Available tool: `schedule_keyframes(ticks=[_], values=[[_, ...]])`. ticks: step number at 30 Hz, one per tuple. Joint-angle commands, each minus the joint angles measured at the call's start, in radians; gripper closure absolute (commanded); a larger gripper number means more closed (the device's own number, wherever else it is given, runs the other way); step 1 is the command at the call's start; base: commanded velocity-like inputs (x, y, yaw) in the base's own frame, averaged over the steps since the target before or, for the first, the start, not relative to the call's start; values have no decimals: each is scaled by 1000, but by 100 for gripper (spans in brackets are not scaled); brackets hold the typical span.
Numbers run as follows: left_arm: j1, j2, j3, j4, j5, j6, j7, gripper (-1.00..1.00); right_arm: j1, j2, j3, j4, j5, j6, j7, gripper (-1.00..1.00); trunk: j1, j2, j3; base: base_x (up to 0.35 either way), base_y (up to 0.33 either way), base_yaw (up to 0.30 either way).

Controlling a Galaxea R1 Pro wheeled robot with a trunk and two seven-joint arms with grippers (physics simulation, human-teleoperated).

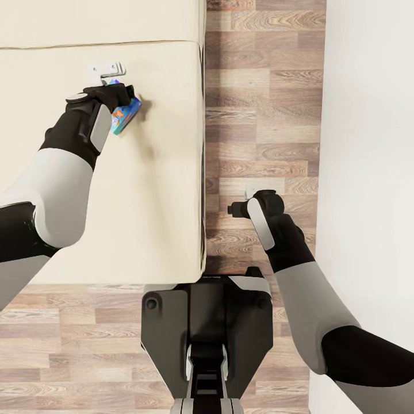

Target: Put all the toys in the child's room - the three board games (two on the bed and one on the table), the two jigsaw puzzles on the table, and the tennis ball on the table - inside the toy box on the table in the child's room.

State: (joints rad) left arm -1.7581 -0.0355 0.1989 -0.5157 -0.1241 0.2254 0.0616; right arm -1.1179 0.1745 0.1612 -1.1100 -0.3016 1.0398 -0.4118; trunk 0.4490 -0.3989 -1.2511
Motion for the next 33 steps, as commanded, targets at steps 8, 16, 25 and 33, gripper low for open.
schedule_keyframes(ticks=[8,16,25,33], values=[[0,-2,7,28,-8,3,-2,-100,0,0,0,-1,-10,4,-10,-100,1,-1,-1,-28,0,0],[0,-3,7,28,-9,3,-2,-100,0,0,1,-1,-10,3,-10,-100,1,-1,-1,-28,0,0],[0,-3,7,28,-8,5,0,-100,0,0,3,-1,-10,3,-10,-100,1,-1,-1,-176,0,0],[0,-3,7,28,-9,6,0,-100,0,0,3,-2,-10,5,-10,-100,1,-1,-1,-60,0,0]])
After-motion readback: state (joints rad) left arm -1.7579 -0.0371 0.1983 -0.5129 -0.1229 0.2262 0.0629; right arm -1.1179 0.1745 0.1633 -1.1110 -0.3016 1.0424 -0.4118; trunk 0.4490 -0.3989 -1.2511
